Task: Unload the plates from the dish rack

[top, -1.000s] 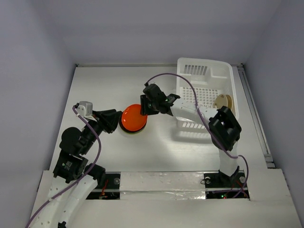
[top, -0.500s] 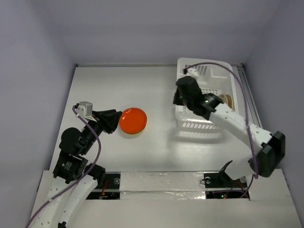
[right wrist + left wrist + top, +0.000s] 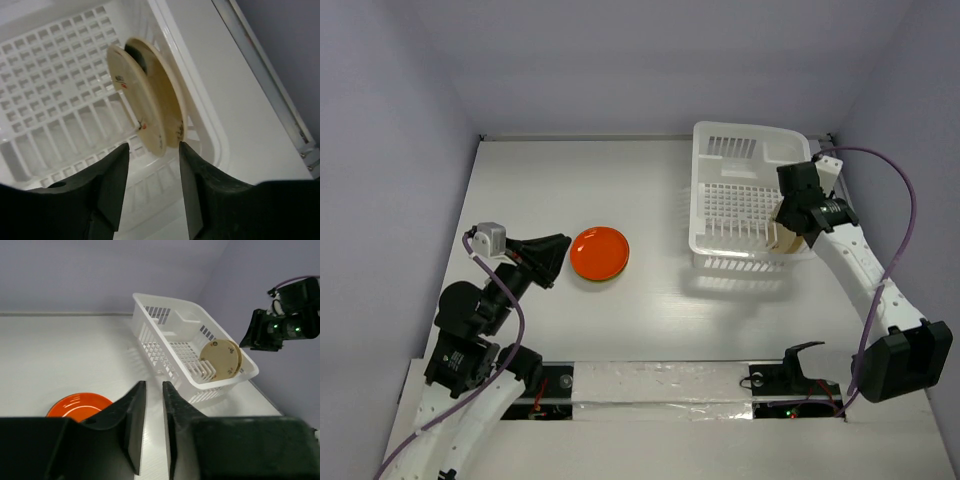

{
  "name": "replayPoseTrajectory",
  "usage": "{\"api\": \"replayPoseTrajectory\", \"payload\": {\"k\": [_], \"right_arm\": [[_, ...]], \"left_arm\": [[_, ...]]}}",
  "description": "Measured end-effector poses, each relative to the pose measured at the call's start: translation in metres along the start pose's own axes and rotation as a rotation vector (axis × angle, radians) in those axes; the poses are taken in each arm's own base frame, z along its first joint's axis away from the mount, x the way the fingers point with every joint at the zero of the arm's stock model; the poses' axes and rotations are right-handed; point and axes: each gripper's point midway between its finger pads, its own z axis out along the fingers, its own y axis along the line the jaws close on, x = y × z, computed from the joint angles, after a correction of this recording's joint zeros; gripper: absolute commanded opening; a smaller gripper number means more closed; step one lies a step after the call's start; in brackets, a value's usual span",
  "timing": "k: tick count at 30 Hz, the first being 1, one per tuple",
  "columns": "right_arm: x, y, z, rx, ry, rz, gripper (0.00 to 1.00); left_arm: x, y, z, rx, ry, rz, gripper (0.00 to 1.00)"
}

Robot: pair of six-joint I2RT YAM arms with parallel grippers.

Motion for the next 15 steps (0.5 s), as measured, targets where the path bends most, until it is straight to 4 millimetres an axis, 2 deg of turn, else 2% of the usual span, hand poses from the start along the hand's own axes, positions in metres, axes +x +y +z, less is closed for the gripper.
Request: {"api": "replayPoseTrajectory", "payload": {"k": [1, 4, 9, 15], "right_arm": [[0.002, -0.004, 0.003, 0.018, 0.012, -0.019, 0.40], [0.009, -0.012, 0.016, 0.061, 0.052, -0.067, 0.31], [0.025, -0.016, 0.040, 0.099, 0.133, -0.141, 0.33], [0.027, -0.012, 0.049, 0.108, 0.160, -0.192, 0.32]], "left_arm": [[-0.001, -0.001, -0.001, 0.002, -0.003, 0.001, 0.20], [-0.002, -0.003, -0.002, 0.008, -0.008, 0.000, 0.24], [-0.002, -0.005, -0.003, 0.015, -0.009, -0.002, 0.25], [-0.002, -0.004, -0.003, 0.014, -0.006, -0.002, 0.26]]}}
